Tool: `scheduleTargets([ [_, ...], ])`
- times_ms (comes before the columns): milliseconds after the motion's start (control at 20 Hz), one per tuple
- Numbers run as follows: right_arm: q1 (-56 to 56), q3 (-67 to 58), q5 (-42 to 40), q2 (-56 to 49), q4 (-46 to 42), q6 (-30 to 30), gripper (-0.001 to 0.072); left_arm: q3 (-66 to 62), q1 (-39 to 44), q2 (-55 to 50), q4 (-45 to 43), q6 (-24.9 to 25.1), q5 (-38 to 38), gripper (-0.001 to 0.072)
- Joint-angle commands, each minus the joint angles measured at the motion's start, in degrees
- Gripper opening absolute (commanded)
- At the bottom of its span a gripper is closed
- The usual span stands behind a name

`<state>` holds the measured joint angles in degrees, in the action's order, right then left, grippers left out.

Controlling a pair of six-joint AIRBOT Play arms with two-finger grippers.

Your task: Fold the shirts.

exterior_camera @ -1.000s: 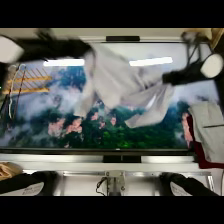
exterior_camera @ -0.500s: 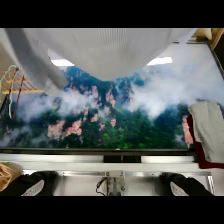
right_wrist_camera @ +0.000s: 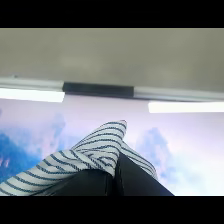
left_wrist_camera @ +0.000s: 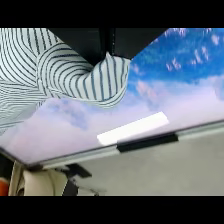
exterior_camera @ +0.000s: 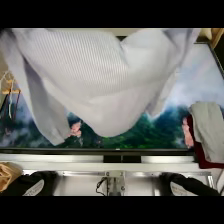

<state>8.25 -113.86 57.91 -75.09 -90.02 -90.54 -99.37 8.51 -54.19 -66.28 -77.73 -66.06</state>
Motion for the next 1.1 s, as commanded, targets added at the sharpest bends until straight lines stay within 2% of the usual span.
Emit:
scheduleTargets([
  [0, 0.1, 0.7, 1.9, -8.6, 5.3, -1.6, 0.0076, 13.5, 0.0, 0.0, -3.2, -2.6, -1.6, 0.0053],
  [200, 0.1, 0.7, 6.5, -20.0, 14.6, -5.7, 0.0076, 33.8, 0.1, -1.9, 0.2, -10.1, 7.7, 0.0054],
  [350, 0.1, 0.7, 12.2, -27.6, 22.1, -6.3, 0.0077, 43.1, 0.1, -4.7, 7.7, -10.2, 11.8, 0.0053],
  [400, 0.1, 0.7, 13.6, -29.3, 23.4, -6.3, 0.0126, 44.3, 0.1, -5.4, 9.1, -10.1, 11.9, 0.0054],
  [500, 0.0, 0.7, 14.8, -30.4, 23.5, -5.8, 0.0546, 44.9, 0.1, -6.3, 9.8, -9.4, 11.9, 0.0053],
  [600, -0.2, 0.7, 15.3, -28.6, 22.6, -3.6, 0.0559, 44.5, 0.1, -6.2, 9.8, -6.6, 12.1, 0.0054],
  [700, 0.3, 0.7, 19.3, -24.8, 19.1, 1.5, 0.0559, 43.8, -0.2, -6.2, 9.7, -1.0, 12.1, 0.0053],
  [900, 8.7, 2.3, 36.4, -19.7, 6.5, 5.4, 0.0579, 43.3, -3.6, -6.2, 9.7, -0.3, 12.0, 0.0053],
  [950, 11.6, 5.1, 37.0, -18.9, 5.4, 5.4, 0.0579, 43.3, -4.5, -6.2, 9.7, -0.3, 11.8, 0.0053],
  [1000, 14.8, 9.1, 36.2, -18.1, 5.8, 4.9, 0.0659, 43.3, -5.4, -6.2, 9.8, -0.3, 11.3, 0.0054],
  [1050, 17.7, 13.3, 34.7, -17.6, 6.3, 4.3, 0.0664, 43.3, -6.1, -6.2, 9.7, -0.3, 10.7, 0.0054],
])
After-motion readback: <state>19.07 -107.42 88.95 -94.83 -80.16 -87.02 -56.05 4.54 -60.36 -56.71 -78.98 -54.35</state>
